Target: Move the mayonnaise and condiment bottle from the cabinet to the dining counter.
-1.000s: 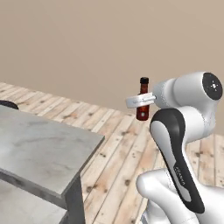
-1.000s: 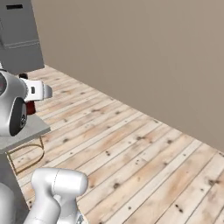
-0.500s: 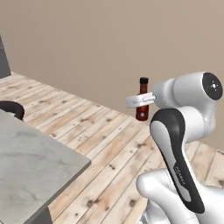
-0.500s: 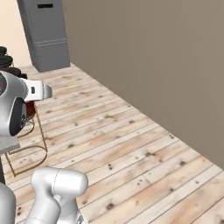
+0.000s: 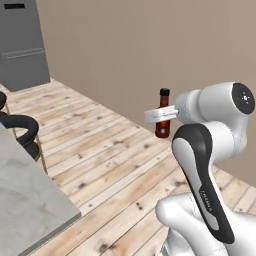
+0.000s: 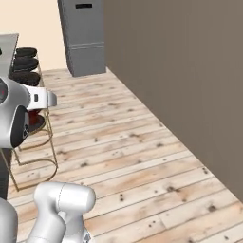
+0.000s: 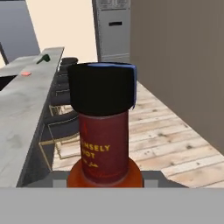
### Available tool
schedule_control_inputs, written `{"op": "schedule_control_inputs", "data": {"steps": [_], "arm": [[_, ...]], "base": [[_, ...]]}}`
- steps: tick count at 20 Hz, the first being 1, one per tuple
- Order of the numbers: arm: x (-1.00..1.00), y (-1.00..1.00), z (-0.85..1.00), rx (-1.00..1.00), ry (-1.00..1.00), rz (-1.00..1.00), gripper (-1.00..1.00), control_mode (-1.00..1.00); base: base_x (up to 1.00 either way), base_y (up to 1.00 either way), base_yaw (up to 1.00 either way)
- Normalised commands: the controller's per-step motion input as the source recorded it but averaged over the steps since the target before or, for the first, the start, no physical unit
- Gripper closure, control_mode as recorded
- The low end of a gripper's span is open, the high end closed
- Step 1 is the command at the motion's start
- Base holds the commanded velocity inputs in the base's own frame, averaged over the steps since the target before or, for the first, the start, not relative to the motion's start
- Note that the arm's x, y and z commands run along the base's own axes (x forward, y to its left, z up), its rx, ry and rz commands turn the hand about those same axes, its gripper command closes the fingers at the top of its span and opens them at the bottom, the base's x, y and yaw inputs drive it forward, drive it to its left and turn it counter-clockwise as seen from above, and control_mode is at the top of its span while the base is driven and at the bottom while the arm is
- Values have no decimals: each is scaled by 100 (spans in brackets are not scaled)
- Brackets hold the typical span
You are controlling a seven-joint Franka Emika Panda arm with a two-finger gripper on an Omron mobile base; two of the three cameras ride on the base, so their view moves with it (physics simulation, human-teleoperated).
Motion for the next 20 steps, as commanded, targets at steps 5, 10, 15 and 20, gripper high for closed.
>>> {"op": "schedule_control_inputs", "data": {"steps": [5,10,15,20], "arm": [[0,0,0,0,0,0,100,100],[0,0,0,0,0,0,100,100],[0,0,0,0,0,0,100,100],[0,0,0,0,0,0,100,100]], "base": [[75,-28,40],[72,-27,41],[70,-29,40],[67,-27,41]]}}
